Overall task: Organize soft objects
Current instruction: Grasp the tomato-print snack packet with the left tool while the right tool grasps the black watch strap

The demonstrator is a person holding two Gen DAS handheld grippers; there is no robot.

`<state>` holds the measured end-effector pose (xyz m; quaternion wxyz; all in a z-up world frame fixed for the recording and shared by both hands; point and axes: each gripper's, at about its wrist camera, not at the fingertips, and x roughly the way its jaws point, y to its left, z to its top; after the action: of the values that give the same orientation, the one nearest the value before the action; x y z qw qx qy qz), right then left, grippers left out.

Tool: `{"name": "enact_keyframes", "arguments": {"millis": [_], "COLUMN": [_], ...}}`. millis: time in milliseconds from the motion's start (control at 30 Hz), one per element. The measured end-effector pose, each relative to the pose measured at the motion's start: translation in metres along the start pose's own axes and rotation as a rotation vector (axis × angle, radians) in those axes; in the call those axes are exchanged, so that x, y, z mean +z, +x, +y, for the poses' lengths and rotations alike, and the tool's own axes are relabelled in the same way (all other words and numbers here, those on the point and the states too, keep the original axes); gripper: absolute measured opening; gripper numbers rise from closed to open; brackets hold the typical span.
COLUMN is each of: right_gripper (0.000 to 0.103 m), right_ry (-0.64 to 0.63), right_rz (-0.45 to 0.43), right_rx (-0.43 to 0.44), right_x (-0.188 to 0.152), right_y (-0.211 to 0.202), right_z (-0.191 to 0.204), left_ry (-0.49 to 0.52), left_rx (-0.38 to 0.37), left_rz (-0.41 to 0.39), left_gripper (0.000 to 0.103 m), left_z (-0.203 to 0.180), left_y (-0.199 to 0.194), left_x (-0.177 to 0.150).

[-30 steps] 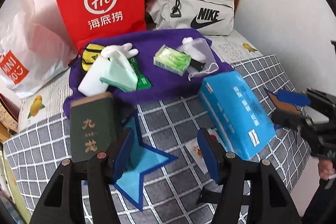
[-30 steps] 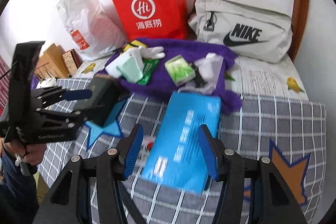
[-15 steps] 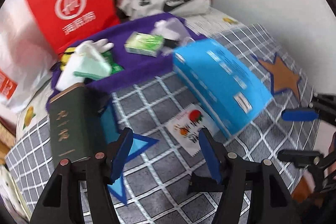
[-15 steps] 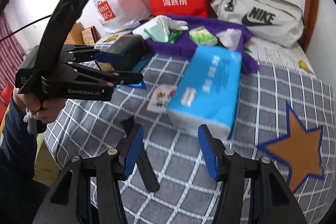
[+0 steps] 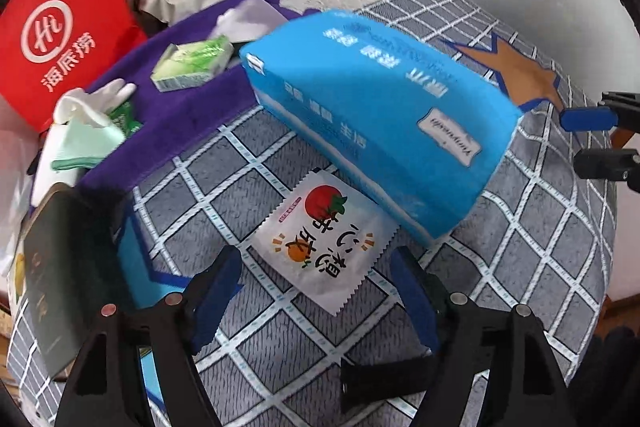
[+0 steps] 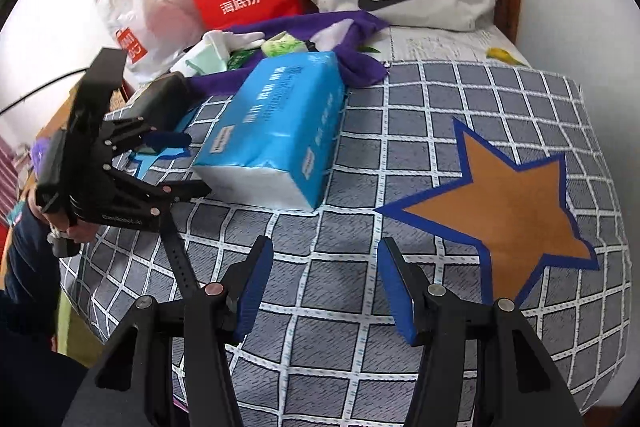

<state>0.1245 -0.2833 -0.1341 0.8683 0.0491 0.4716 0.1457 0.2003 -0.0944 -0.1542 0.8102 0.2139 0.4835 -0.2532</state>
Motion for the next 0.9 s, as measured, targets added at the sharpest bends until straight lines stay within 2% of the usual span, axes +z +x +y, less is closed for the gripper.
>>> {"name": "enact_keyframes", "arguments": {"millis": [167, 233, 400, 467, 533, 633, 900], "right_gripper": [0.054, 0.054, 0.054, 0.054, 0.054, 0.054, 0.054], "right_ry": [-0.003, -0.012, -0.018, -0.019, -0.019, -0.018, -0.057], "right_rz": [0.024, 0.035, 0.052, 0.057, 0.059, 0.065, 0.057], "right_rx": [-0.001, -0.01, -0.007, -0.005, -0.008, -0.008, 0.013], "right_x": [0.006, 0.007, 0.012, 0.013, 0.014, 0.014, 0.011], "right_y": [0.012, 0.016, 0.024, 0.025, 0.026, 0.028, 0.024], "right_z": [-0.002, -0.001, -0.001, 0.0, 0.001, 0.003, 0.02], "left_ry": [-0.012, -0.004, 0.017, 0.023, 0.039, 0.04, -0.02], "left_rx": [-0.046, -0.042, -0.079, -0.106, -0.119, -0.119, -0.111], "left_rz": [-0.006, -0.013, -0.026, -0.04, -0.065, -0.075, -0.082], "left_gripper": [0.086, 0.097, 0.097, 0.09, 0.068, 0.054, 0.045], "left_z": [0.01, 0.013, 0.015, 0.016, 0.014, 0.01, 0.009], "left_y": [0.01, 0.014, 0.019, 0.017, 0.012, 0.007, -0.005], "left_x": [0.004, 0.006, 0.01, 0.009, 0.007, 0.003, -0.015]}}
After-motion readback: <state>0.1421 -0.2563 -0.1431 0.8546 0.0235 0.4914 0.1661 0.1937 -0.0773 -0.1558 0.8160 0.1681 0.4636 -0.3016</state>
